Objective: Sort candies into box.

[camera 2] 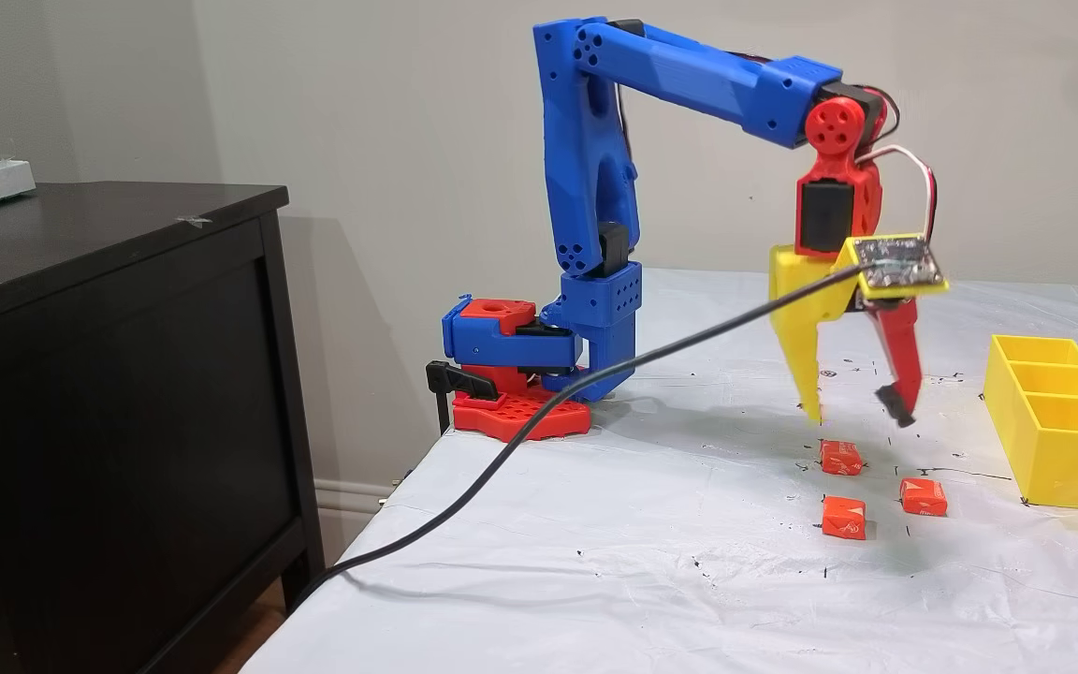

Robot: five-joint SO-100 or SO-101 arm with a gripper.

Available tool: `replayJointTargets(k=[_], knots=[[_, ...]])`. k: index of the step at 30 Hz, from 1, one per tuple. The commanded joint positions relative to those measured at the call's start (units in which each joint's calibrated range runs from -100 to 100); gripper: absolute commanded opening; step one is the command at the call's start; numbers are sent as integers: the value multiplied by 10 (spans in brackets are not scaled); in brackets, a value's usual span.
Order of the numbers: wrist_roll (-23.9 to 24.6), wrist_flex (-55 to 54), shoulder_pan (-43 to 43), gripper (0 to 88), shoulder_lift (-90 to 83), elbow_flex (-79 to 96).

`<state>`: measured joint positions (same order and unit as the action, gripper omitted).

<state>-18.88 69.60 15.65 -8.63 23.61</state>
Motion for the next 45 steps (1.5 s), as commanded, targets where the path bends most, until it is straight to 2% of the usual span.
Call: replayJointTargets(k=[1,31,34,36,37,41,45], knots=[[-3,15,6,259,2,-46],[34,-109,-47,259,103,24],[39,-108,-49,68,116,18],[45,-84,-48,42,133,-5],[43,-60,-48,1,145,-27],[44,0,-44,1,188,-92],[49,-5,-40,1,168,-99]])
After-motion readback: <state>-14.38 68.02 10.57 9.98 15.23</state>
